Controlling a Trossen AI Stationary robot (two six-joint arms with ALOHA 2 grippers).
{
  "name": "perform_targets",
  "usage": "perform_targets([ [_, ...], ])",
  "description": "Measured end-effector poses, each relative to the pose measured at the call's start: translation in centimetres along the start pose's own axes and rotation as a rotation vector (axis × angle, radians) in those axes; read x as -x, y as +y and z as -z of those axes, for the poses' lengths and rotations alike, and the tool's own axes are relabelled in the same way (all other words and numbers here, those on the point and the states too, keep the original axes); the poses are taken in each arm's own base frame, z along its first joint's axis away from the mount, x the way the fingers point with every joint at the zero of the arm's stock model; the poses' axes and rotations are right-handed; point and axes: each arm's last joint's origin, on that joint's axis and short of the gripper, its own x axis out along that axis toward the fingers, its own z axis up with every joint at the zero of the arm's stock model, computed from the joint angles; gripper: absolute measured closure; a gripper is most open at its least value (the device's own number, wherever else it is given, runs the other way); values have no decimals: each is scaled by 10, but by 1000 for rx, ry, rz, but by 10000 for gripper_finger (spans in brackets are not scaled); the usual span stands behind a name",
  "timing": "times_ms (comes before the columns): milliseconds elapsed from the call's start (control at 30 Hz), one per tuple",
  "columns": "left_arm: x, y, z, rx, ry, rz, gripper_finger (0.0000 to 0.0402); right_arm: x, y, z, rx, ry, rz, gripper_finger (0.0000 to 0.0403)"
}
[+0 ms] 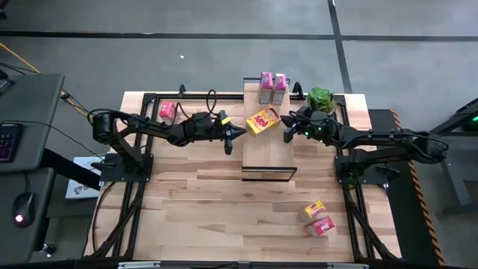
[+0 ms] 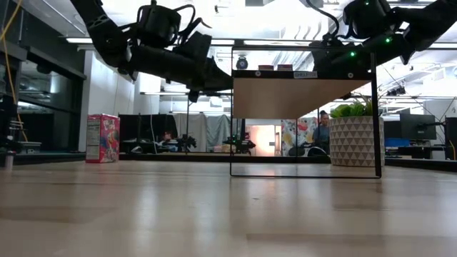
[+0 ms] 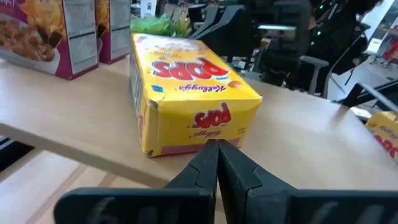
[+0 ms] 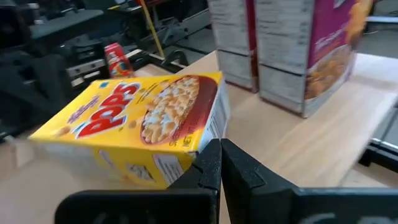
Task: Stack cereal on shelf
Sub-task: Put the top yellow cereal box on the shelf
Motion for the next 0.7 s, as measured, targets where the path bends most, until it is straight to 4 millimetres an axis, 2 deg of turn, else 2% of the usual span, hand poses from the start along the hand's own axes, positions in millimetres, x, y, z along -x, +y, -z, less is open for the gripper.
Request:
perform_targets([
  [300, 1, 8, 0, 9, 5, -49, 402, 1, 2, 7, -15, 90, -78, 403],
  [700, 2, 19, -1, 15, 5, -127, 402, 6, 20, 12, 17, 116, -163, 403],
])
